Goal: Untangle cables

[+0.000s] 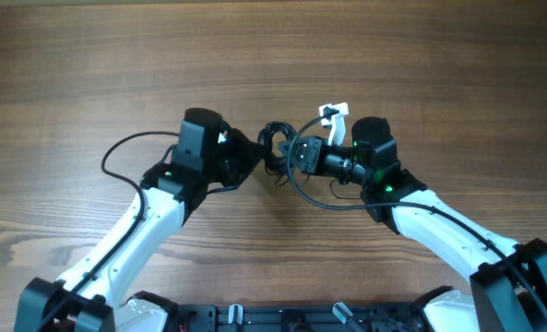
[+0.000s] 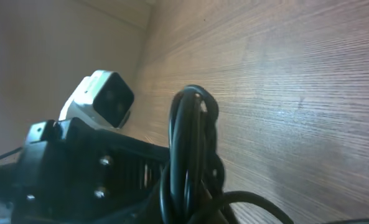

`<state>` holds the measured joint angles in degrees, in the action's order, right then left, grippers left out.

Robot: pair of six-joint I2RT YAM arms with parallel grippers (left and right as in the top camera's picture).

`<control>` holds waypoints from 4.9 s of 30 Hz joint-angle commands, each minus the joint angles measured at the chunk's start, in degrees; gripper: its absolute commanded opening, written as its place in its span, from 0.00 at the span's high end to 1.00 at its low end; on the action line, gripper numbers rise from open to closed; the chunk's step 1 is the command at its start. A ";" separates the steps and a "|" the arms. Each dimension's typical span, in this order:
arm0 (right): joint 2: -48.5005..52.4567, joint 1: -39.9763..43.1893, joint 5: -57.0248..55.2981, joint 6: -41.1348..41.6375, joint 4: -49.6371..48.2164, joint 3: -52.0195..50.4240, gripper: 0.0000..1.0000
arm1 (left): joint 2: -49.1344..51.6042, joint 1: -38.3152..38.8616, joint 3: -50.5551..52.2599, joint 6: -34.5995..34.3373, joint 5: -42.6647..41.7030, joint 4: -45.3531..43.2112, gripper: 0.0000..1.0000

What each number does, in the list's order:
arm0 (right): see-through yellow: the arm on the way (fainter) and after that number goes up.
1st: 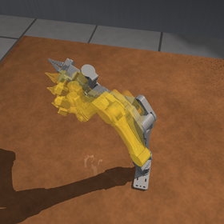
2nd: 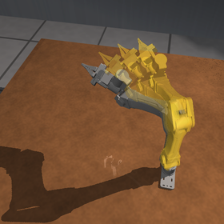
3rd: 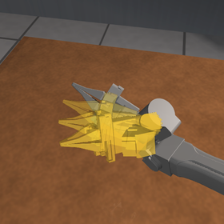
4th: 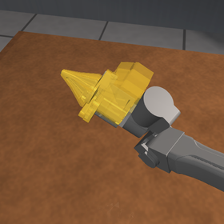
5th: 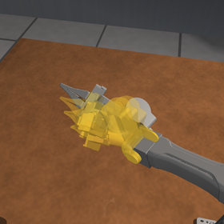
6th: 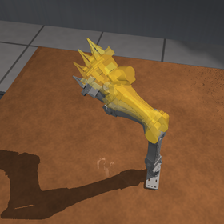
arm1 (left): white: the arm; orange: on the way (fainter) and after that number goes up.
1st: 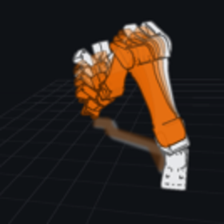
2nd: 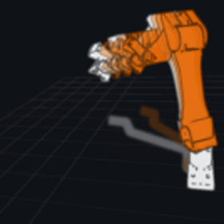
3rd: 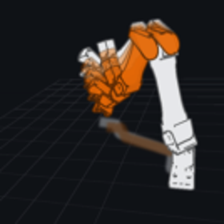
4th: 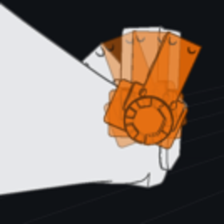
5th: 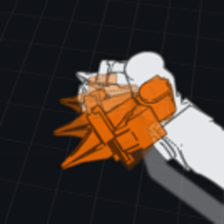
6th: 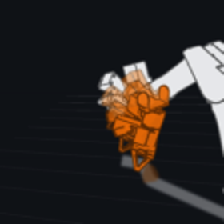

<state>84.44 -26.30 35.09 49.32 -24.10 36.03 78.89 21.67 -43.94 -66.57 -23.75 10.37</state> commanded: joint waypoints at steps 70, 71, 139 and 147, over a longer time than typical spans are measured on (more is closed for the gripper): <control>0.57 4.61 5.99 -7.34 25.00 0.31 0.19 | 9.38 8.15 -0.35 7.85 20.15 7.61 0.96; 0.57 4.61 7.91 -8.57 24.98 0.31 0.19 | 6.62 6.71 -0.35 7.85 19.93 7.76 0.96; -12.59 9.16 -5.90 -13.05 16.90 0.33 0.00 | -10.86 -2.60 -0.33 0.13 4.92 2.16 0.96; -12.55 9.09 2.29 -24.13 22.21 0.31 0.60 | -10.86 -3.02 -0.33 44.46 -10.69 -0.48 0.96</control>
<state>72.31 -17.34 30.17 27.97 -1.43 36.10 68.99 18.87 -43.77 -41.71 -27.55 10.04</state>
